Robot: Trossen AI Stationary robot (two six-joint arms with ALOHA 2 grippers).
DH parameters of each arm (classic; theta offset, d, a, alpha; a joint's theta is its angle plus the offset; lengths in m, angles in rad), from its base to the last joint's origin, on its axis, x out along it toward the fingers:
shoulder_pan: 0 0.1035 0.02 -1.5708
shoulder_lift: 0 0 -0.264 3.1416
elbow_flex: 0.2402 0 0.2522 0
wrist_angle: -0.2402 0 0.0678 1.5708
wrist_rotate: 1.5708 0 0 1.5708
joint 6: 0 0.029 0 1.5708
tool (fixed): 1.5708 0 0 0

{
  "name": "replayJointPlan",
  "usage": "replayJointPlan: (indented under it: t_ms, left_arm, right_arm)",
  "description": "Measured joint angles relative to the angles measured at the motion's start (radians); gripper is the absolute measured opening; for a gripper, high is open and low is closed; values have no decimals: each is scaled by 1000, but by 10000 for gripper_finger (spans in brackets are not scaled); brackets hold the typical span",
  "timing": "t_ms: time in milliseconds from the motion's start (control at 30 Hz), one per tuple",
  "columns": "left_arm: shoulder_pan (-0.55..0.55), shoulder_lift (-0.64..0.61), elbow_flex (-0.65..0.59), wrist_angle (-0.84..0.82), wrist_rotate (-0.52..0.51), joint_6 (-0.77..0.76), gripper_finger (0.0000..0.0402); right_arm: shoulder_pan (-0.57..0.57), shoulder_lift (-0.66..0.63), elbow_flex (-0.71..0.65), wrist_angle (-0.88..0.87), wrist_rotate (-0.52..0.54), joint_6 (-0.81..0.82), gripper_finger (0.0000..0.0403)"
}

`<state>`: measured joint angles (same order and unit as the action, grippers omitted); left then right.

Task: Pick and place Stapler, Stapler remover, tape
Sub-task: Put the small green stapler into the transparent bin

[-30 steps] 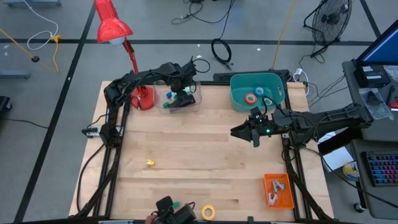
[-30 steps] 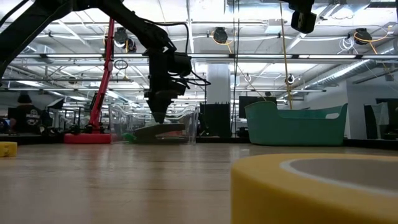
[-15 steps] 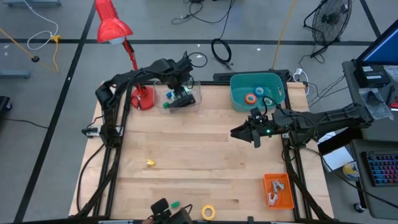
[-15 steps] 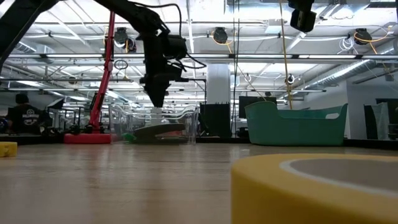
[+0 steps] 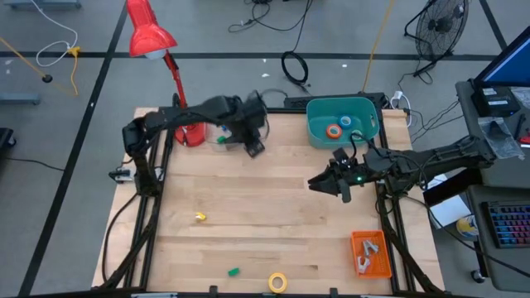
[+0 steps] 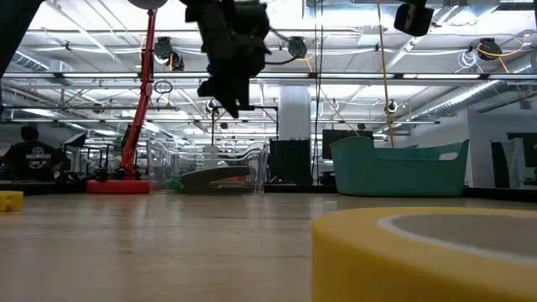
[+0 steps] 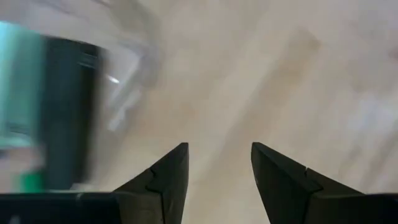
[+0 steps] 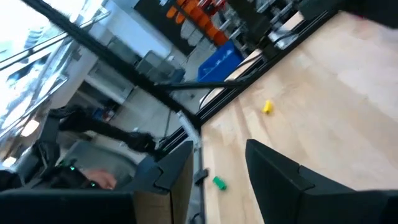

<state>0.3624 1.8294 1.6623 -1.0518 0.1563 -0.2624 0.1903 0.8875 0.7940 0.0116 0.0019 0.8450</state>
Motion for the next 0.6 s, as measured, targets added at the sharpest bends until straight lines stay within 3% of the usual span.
replayJointPlan:
  t_ms: [367,600]
  left_arm:
    - [-431,0,0,114,-105,-553,175]
    - [-662,0,0,239,-282,-902,175]
  right_arm:
    - [73,0,0,2,-172,18,139]
    - [133,0,0,2,-220,-18,139]
